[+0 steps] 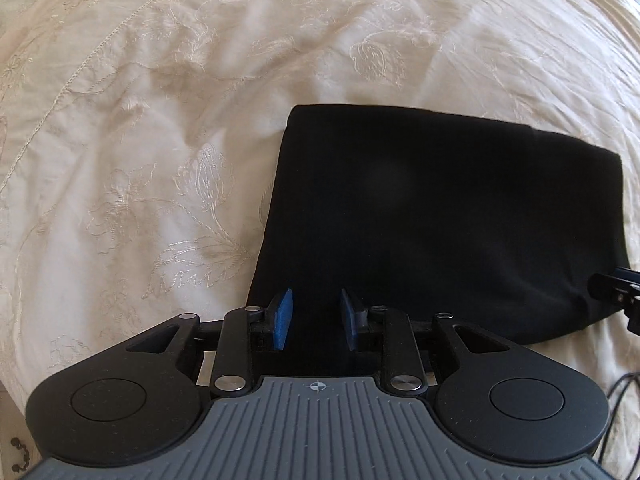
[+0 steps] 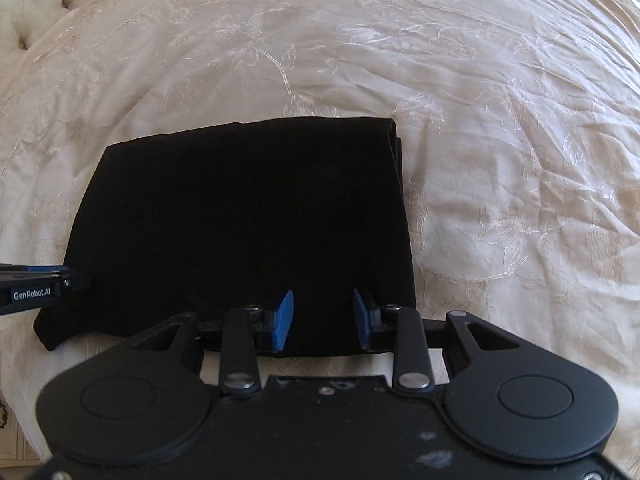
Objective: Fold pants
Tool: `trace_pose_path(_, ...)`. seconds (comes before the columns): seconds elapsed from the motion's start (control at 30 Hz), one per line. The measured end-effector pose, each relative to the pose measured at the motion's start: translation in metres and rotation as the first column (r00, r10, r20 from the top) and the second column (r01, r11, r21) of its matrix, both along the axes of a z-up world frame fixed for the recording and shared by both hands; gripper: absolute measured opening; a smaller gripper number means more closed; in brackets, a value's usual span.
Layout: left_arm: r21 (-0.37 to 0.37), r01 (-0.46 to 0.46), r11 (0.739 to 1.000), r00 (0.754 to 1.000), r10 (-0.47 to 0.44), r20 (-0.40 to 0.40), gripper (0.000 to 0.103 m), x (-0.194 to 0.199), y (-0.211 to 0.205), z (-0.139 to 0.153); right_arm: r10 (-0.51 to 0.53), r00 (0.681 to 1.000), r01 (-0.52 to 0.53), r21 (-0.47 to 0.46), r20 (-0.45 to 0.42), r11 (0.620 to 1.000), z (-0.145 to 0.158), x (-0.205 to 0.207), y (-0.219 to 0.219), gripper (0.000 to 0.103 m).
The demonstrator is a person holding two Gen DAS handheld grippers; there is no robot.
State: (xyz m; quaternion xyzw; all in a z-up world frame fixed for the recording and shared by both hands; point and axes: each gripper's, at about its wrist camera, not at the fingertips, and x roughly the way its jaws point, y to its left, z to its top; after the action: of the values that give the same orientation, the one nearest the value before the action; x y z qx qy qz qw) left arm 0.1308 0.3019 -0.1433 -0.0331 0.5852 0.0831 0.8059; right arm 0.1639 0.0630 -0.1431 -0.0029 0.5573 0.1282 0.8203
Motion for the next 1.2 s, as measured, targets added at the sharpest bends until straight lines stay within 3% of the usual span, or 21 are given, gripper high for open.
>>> trace_pose_path(0.2,-0.002,-0.072,0.997,0.996,0.072,0.058,0.026,-0.021,-0.013,0.046,0.015,0.996,-0.023,0.088,0.085,0.996,0.046,-0.018,-0.006,0.040)
trace_pose_path(0.43,0.031,-0.064,0.997,0.993,0.060,0.105,0.027,-0.059,-0.051,0.086,-0.019,0.989,-0.002,0.142,0.149,0.990,0.102,-0.065,-0.020,0.041)
trace_pose_path(0.63,0.030,-0.049,0.998,0.991,0.045,0.128,0.031,-0.087,-0.075,0.107,-0.039,0.979,0.010,0.148,0.199,0.989,0.129,-0.105,-0.032,0.041)
trace_pose_path(1.2,0.084,0.002,0.996,0.978,-0.019,0.207,0.033,-0.140,-0.102,0.136,-0.069,0.955,0.021,0.167,0.288,0.986,0.157,-0.163,-0.049,0.042)
